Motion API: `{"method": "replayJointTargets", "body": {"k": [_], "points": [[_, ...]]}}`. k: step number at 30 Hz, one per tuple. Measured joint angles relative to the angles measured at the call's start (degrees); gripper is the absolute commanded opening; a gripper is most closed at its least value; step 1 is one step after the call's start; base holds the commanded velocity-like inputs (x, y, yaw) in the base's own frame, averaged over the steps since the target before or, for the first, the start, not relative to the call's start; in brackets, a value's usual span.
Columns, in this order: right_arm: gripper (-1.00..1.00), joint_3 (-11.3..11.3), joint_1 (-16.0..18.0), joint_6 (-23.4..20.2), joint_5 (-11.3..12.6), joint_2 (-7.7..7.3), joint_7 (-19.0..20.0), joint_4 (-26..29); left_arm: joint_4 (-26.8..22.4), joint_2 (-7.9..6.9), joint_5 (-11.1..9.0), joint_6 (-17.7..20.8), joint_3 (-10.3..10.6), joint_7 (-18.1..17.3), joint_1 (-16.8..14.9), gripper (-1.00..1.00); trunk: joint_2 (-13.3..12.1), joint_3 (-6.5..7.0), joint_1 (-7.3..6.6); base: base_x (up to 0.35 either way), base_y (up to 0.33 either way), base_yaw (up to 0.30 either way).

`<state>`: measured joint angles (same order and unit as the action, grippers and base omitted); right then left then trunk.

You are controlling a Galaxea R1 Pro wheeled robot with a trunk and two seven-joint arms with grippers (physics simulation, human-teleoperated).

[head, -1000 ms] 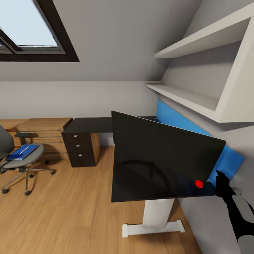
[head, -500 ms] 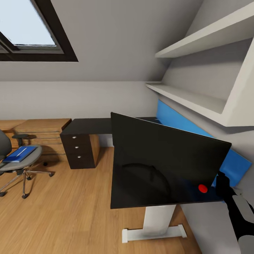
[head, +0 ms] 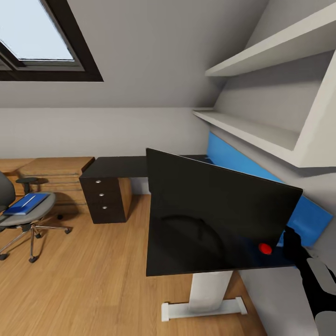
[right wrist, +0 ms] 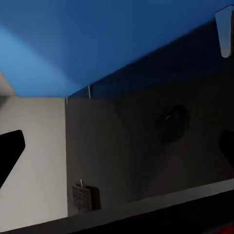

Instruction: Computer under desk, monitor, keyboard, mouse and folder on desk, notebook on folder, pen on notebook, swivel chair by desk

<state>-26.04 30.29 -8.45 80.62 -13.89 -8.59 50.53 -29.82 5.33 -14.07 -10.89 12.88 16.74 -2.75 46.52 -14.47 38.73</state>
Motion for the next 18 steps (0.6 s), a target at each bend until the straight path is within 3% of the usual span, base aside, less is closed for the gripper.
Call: {"method": "replayJointTargets", "body": {"k": [7, 18], "points": [[1.0, -0.2, 0.0, -5.4, -0.2, 0.07, 0.1, -0.2, 0.0, 0.0, 0.0, 0.0, 0.0, 0.0, 0.0, 1.0, 0.0, 0.0, 0.0, -0.001, 0.0, 0.0], [1.0, -0.1, 0.0, -5.7, -0.2, 0.14, 0.1, -0.4, 0.1, 0.0, 0.0, 0.1, 0.0, 0.0, 0.0, 1.0, 0.0, 0.0, 0.01, -0.181, 0.0, 0.0]]}}
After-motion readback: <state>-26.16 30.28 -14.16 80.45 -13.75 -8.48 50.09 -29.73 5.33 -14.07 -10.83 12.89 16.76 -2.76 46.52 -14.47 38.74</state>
